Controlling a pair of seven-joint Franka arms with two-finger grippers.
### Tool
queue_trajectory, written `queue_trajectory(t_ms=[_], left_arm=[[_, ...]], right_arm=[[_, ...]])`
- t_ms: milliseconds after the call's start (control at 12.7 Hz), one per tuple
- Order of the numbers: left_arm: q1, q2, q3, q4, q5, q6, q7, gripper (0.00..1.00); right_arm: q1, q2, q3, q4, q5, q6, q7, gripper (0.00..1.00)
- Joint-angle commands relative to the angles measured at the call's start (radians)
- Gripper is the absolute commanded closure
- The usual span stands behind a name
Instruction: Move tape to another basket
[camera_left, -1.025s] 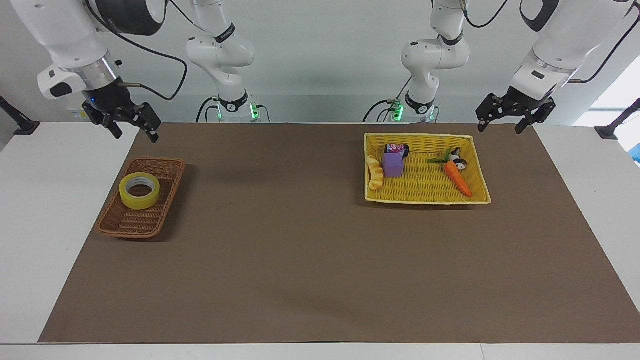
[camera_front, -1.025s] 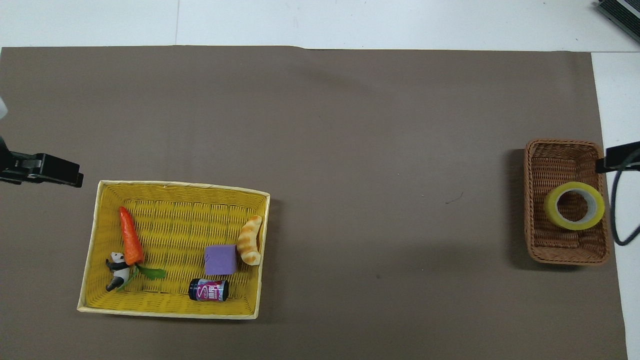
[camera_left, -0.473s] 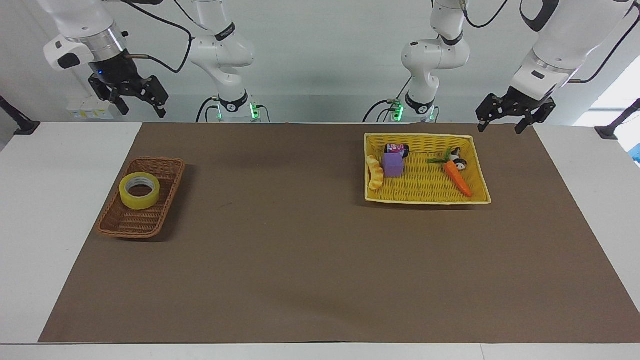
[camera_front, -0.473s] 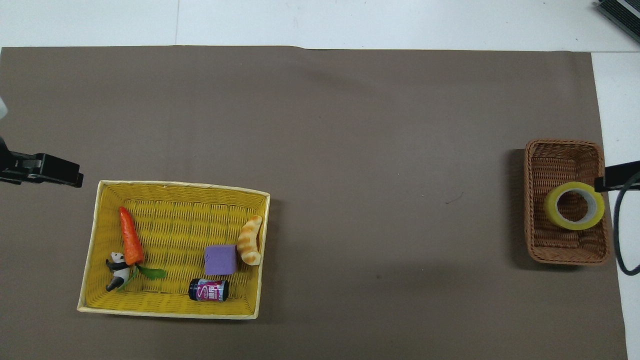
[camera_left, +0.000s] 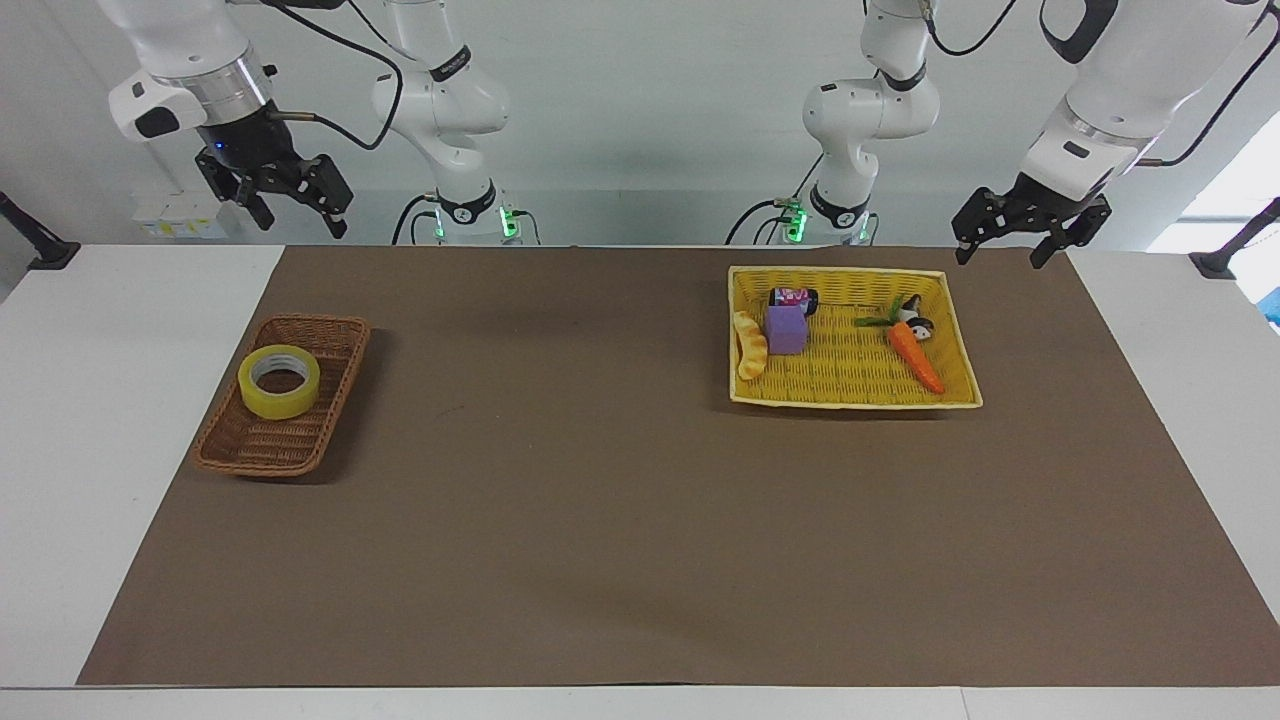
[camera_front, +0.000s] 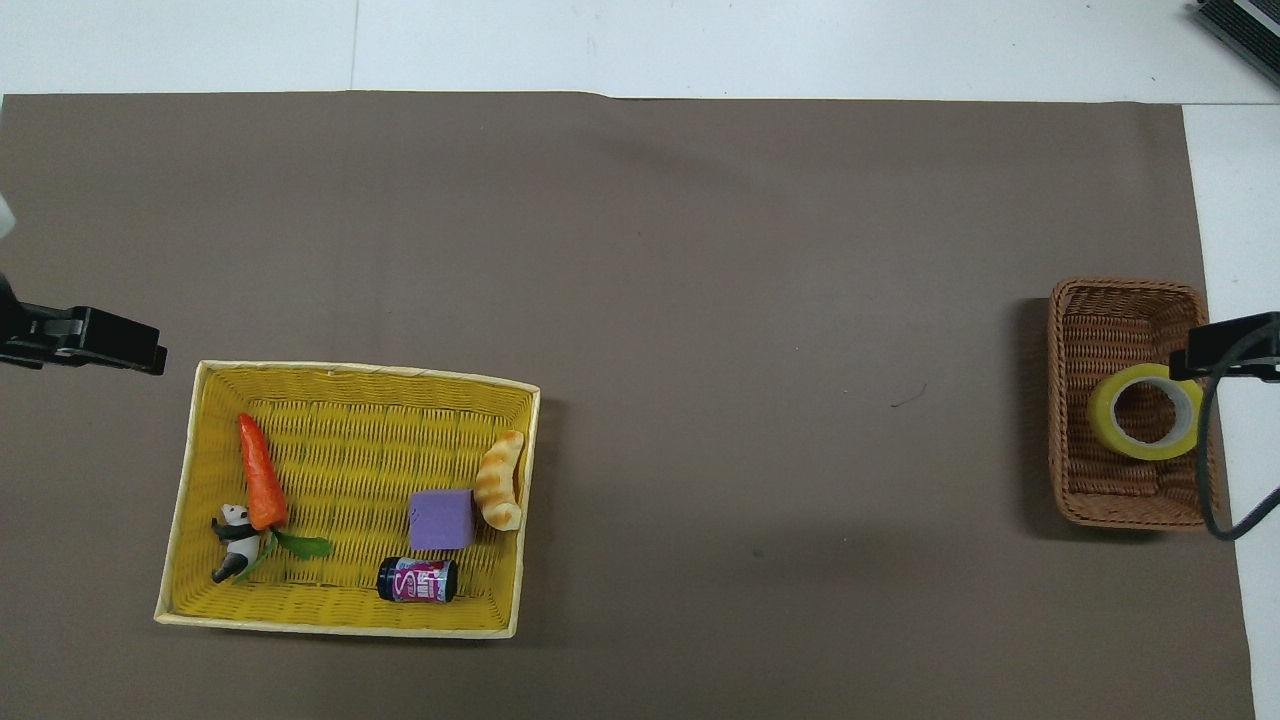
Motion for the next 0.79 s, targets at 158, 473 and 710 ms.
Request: queue_trajectory(t_ms=[158,473,710], left_arm=[[0.011,-0.001,-0.008,0.016,0.011,-0.024,0.011,0.0],[0.011,-0.001,-0.008,0.016,0.011,-0.024,0.011,0.0],[0.011,-0.001,-0.008,0.016,0.011,-0.024,0.011,0.0]], right_arm=[[-0.002,-0.015,0.008,-0.017,-0.01,0.024,0.01,0.0],[-0.001,-0.021,0.009,-0.043,-0.013,0.058,-0.024,0.0],[-0.001,-0.021,0.009,-0.044,-0.009,0.064,-0.021,0.0]])
